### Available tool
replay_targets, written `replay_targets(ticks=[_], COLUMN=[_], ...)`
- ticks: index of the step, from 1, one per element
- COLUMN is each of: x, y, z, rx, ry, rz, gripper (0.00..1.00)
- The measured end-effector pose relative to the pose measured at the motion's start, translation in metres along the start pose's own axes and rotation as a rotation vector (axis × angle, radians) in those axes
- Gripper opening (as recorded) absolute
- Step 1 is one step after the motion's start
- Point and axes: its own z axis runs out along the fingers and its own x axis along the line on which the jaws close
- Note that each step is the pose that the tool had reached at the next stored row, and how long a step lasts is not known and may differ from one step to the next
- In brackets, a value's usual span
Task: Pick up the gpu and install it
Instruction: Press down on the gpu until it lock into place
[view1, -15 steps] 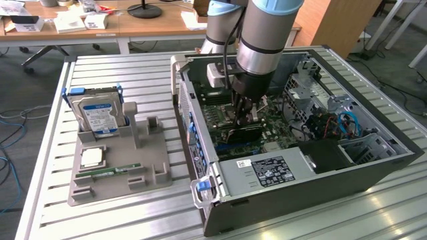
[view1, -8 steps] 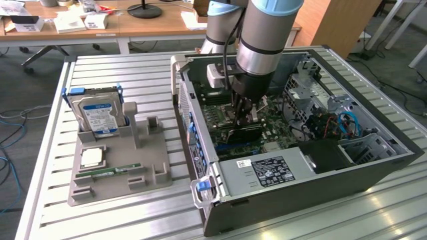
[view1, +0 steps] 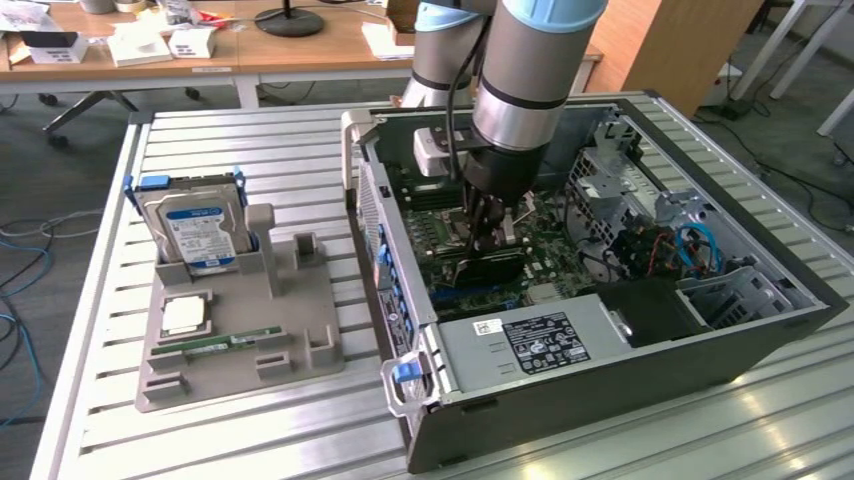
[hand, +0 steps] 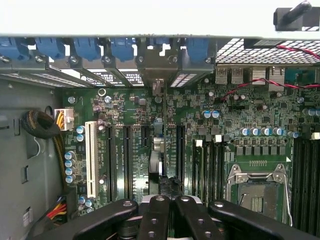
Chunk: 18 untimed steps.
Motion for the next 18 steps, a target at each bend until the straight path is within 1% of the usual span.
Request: replay_targets(ticks=[18], x=[0.0000], y=[0.0011], z=[0.0015], rx=[0.0002], ry=[-0.0004], rz=[0.000], gripper=[0.11])
